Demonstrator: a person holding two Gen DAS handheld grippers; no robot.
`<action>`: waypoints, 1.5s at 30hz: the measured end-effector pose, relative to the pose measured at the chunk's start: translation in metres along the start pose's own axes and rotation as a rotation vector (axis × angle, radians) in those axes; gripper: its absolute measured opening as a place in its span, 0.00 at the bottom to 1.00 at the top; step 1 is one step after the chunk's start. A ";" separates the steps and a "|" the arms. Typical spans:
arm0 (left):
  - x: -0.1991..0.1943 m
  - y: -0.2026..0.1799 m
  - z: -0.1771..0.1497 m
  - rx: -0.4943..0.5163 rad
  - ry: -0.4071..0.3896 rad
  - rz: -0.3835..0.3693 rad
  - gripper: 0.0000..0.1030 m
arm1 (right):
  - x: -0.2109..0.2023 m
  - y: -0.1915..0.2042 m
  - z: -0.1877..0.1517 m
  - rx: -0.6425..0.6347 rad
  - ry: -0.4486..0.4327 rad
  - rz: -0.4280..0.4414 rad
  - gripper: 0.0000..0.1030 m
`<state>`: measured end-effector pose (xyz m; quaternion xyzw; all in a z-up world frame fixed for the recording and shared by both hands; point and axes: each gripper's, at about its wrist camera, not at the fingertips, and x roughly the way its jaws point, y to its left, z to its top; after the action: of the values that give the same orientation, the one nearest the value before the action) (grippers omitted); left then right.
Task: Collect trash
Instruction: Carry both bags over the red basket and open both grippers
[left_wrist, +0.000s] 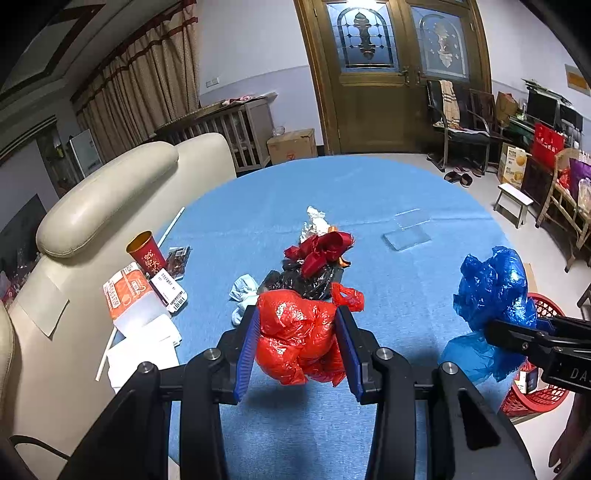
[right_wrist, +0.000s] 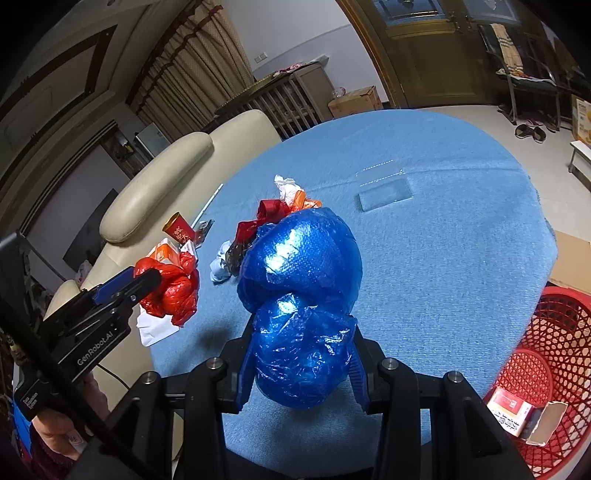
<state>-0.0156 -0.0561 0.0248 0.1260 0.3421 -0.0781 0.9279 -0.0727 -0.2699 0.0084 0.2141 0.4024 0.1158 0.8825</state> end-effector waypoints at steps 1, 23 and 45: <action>0.000 -0.001 0.000 0.003 0.000 0.000 0.42 | 0.000 -0.001 0.000 0.003 0.000 0.001 0.44; -0.008 -0.031 0.002 0.078 -0.004 -0.016 0.42 | -0.016 -0.024 -0.006 0.077 -0.029 -0.006 0.44; -0.018 -0.094 0.007 0.222 -0.004 -0.099 0.42 | -0.051 -0.069 -0.023 0.173 -0.071 -0.054 0.44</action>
<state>-0.0466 -0.1470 0.0242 0.2106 0.3353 -0.1615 0.9039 -0.1214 -0.3435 -0.0040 0.2827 0.3852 0.0490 0.8771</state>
